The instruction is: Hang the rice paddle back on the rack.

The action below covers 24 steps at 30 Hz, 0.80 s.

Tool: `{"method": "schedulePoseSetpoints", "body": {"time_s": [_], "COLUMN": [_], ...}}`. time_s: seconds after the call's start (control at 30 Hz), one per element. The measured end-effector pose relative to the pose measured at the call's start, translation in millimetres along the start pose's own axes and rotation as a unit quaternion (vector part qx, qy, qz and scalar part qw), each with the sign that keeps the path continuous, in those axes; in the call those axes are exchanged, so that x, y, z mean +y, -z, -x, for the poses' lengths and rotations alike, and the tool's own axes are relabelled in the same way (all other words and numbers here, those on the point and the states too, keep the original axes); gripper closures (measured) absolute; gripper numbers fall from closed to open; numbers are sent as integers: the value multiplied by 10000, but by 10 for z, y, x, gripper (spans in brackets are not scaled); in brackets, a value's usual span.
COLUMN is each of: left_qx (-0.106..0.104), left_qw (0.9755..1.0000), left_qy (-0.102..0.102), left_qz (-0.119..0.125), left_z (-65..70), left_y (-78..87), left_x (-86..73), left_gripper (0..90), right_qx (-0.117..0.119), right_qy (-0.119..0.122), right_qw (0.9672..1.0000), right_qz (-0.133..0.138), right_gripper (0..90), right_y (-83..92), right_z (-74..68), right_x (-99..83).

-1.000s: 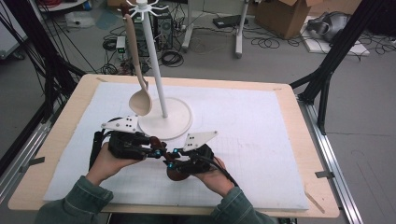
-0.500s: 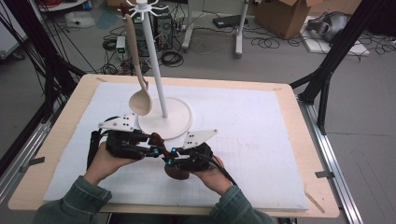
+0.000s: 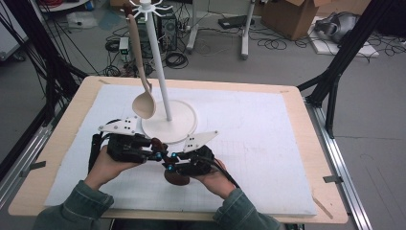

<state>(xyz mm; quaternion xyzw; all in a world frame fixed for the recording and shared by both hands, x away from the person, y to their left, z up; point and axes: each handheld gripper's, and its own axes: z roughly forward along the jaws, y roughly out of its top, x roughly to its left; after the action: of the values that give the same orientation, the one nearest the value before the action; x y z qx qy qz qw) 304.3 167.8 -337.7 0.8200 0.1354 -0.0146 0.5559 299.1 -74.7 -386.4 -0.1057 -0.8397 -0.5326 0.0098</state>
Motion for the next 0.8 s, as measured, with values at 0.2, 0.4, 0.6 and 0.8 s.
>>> {"method": "schedulePoseSetpoints", "body": {"time_s": [0.2, 0.4, 0.6, 0.8], "left_qx": [-25, -3, 106, 329], "left_qw": [10000, 9999, 9999, 9994], "left_qy": [-73, -97, -129, -133], "left_qz": [-43, -51, -32, 8], "left_z": [13, 15, 15, 14], "left_y": [6, 26, 60, 157], "left_x": [29, 39, 32, 6], "left_gripper": [759, 762, 732, 621], "right_qx": [49, 14, 144, 186], "right_qy": [43, 99, 129, 73], "right_qw": [10000, 9999, 9998, 9998], "right_qz": [-34, -75, -67, -54], "right_gripper": [750, 747, 776, 777], "right_y": [15, 1, -4, 21], "right_z": [1, 4, 22, 73], "right_x": [1, 12, 35, 50]}}
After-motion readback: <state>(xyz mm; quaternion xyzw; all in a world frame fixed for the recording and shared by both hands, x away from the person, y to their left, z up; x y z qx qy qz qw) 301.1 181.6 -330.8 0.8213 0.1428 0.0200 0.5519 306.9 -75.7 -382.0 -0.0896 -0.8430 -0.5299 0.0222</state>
